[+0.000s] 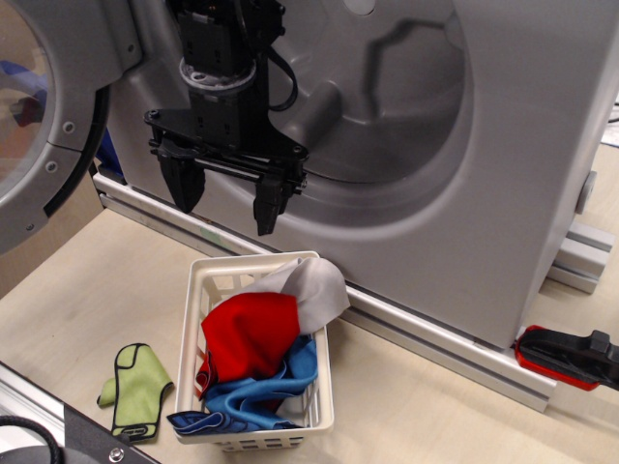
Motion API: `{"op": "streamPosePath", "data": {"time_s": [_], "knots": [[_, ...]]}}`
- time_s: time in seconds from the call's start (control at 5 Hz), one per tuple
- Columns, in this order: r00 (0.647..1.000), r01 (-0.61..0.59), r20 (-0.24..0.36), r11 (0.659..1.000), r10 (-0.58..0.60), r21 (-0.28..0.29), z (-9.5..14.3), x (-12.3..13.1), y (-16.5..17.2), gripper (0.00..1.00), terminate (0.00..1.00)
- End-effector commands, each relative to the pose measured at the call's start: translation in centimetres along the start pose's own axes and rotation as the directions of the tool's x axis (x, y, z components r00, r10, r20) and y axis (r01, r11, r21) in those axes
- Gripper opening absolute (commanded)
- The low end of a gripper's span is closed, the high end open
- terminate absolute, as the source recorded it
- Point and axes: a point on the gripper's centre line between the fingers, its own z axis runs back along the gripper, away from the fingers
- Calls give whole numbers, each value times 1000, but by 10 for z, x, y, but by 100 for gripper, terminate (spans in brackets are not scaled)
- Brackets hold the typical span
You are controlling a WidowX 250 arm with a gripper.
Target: Put clothes in laundry machine
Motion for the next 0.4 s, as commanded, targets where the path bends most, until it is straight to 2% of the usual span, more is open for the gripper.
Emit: {"op": "streamPosePath", "data": {"time_s": [0.0,0.2], "knots": [[1000,0,0,1000,0,0,0,0,0,100,0],[977,204,59,977,-207,54,-12,-7,2,100,0]]}}
